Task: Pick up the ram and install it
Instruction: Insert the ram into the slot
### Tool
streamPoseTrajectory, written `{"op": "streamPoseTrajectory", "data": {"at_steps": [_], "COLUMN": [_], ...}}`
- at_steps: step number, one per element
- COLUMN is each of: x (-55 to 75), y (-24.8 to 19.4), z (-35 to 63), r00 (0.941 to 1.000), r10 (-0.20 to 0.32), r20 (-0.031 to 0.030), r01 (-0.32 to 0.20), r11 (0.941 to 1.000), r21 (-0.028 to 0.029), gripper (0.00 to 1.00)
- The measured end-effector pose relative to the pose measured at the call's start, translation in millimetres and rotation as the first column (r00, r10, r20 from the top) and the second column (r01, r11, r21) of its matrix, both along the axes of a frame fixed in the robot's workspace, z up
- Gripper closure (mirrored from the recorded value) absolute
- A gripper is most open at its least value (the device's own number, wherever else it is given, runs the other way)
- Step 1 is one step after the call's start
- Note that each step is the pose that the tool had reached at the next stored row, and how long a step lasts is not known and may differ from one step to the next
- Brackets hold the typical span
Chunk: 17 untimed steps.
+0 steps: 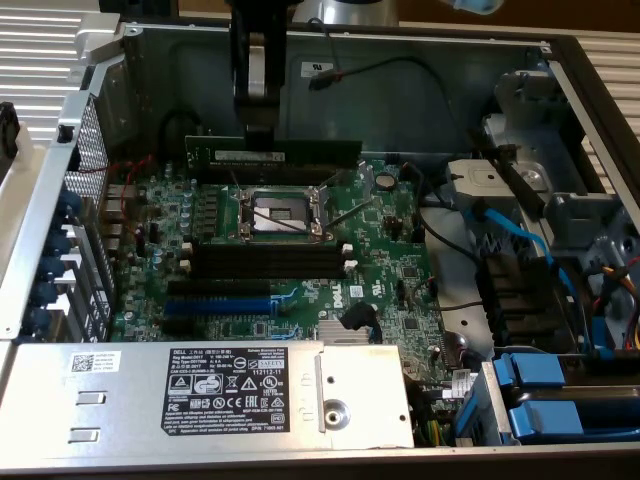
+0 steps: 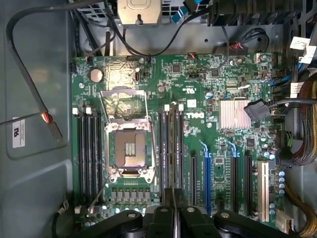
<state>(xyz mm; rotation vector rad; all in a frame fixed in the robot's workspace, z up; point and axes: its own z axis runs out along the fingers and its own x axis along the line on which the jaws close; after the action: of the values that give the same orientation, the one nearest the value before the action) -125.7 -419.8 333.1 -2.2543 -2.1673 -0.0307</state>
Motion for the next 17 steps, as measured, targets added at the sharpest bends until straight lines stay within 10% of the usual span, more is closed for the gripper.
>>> {"op": "streamPoseTrajectory", "data": {"at_steps": [7, 17], "x": [0.1, 2.5], "y": [-10.8, -8.3], "z": [-12.9, -30.9], "r00": [1.0000, 1.0000], "r10": [0.000, 0.000], "r20": [0.0002, 0.0000], "r01": [0.000, 0.000], "r11": [1.0000, 1.0000], "r21": [0.0002, -0.0001], "gripper": [0.88, 0.88]}}
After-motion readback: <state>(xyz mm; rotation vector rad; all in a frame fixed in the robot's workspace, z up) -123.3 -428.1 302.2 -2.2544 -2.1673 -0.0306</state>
